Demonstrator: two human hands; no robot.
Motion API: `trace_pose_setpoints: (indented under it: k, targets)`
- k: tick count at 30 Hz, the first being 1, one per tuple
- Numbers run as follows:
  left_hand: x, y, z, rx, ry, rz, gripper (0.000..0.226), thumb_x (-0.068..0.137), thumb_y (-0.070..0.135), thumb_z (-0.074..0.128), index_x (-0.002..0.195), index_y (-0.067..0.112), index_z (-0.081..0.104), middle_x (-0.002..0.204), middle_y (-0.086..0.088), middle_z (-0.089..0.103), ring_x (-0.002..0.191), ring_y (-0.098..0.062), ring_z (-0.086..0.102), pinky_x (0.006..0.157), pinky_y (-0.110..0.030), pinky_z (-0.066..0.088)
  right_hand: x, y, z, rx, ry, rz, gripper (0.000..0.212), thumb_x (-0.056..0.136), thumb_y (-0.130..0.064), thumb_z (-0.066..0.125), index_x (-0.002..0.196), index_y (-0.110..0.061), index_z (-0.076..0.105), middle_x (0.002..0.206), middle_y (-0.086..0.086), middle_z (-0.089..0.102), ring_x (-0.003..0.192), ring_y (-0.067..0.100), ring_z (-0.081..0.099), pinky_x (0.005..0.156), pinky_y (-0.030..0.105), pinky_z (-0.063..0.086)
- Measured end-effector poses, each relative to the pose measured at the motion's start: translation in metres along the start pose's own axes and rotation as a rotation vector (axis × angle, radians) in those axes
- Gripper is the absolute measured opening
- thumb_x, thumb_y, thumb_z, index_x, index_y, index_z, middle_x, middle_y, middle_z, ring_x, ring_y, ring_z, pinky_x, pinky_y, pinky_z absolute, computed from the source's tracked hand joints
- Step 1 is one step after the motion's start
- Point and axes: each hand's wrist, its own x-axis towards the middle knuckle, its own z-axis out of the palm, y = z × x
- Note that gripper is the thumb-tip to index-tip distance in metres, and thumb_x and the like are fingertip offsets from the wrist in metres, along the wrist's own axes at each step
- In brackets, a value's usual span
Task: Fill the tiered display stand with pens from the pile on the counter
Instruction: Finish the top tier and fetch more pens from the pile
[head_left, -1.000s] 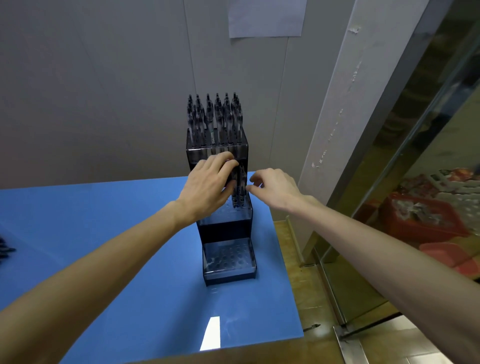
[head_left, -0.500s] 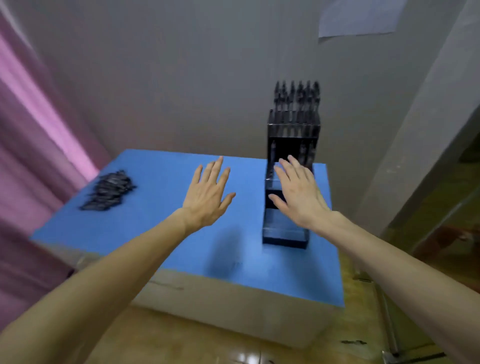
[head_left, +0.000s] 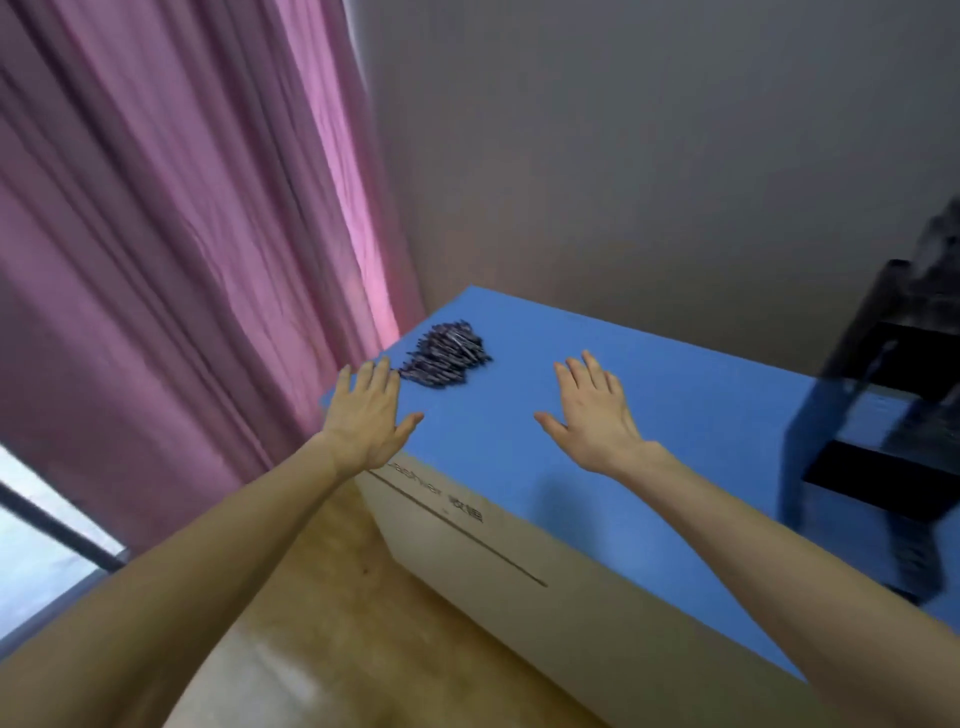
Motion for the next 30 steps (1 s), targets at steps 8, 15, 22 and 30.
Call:
trace_pose_setpoints:
  k: [8, 15, 22, 30]
  targets:
    - [0.097, -0.130, 0.042, -0.088, -0.028, 0.085, 0.076, 0.104, 0.060, 0.029, 0.158, 0.007, 0.022, 0.168, -0.016, 0.014, 0.151, -0.034, 0.022, 0.121, -0.048, 0.022, 0.153, -0.100, 0.026, -0.191, -0.203, 0.060, 0.070, 0.102, -0.052, 0.044, 0.151, -0.005, 0.027, 0.156, 0.015, 0.031, 0.153, 0.035, 0.013, 0.120, 0.048, 0.023]
    - [0.190, -0.168, 0.062, -0.146, -0.101, 0.202, 0.073, 0.102, 0.054, 0.044, 0.156, 0.009, 0.025, 0.166, -0.019, 0.012, 0.144, -0.039, 0.035, 0.114, -0.048, 0.033, 0.235, -0.116, 0.030, -0.204, -0.263, 0.191, 0.053, 0.102, -0.047, 0.048, 0.136, -0.006, 0.041, 0.141, 0.013, 0.046, 0.141, 0.034, 0.031, 0.111, 0.045, 0.034]
    - [0.284, -0.147, 0.105, -0.196, -0.228, 0.329, 0.065, 0.099, 0.049, 0.053, 0.148, 0.010, 0.035, 0.151, -0.014, 0.035, 0.134, -0.036, 0.044, 0.104, -0.050, 0.045, 0.304, -0.100, 0.071, -0.057, -0.323, 0.267, 0.044, 0.103, -0.037, 0.048, 0.133, -0.006, 0.043, 0.135, 0.015, 0.051, 0.126, 0.034, 0.046, 0.100, 0.044, 0.041]
    - [0.413, -0.123, 0.134, -0.211, -0.314, 0.414, 0.057, 0.102, 0.042, 0.051, 0.146, 0.009, 0.038, 0.145, -0.012, 0.045, 0.127, -0.034, 0.052, 0.091, -0.045, 0.047, 0.424, -0.062, 0.125, 0.210, -0.351, 0.360, 0.047, 0.101, -0.032, 0.054, 0.141, -0.007, 0.048, 0.139, 0.013, 0.057, 0.127, 0.033, 0.053, 0.101, 0.043, 0.047]
